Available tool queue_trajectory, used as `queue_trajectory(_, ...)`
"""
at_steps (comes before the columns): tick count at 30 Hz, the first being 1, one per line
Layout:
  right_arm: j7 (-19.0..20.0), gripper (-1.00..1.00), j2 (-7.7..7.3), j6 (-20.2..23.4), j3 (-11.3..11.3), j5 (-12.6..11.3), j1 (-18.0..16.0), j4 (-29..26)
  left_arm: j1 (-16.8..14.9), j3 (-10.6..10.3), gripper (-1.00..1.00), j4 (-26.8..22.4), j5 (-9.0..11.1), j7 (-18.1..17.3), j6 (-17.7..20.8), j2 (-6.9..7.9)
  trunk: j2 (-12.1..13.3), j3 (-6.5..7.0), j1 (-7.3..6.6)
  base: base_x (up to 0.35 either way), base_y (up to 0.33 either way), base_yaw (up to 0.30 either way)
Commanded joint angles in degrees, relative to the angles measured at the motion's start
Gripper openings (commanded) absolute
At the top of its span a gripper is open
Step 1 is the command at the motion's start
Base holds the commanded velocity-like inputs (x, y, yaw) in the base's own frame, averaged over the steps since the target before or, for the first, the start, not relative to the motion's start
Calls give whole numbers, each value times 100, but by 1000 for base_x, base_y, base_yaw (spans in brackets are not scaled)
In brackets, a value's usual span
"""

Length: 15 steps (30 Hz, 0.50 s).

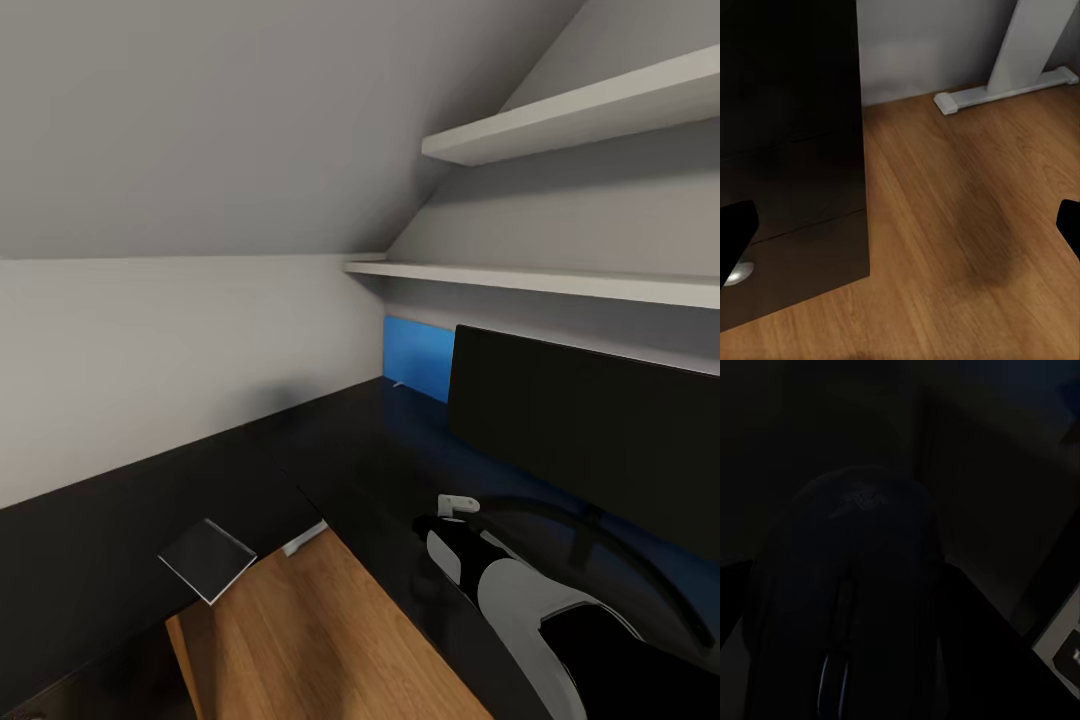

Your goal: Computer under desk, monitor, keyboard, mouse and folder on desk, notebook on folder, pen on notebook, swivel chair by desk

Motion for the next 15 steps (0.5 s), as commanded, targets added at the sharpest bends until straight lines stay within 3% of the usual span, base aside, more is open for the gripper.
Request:
queue_trajectory(1,-35,-100,-1,30,50,-61,-2,-12,1,0,100,-4,56,-6,-11,-2,-3,-5,0,0,0,0)
queue_trajectory(11,-35,-100,-1,16,50,-67,-2,-14,1,2,100,27,64,-3,-11,6,-3,-5,0,1,0,0)
queue_trajectory(15,-35,-100,-1,13,42,-69,-2,-14,1,1,100,45,58,-7,-11,14,-3,-5,0,195,0,0)
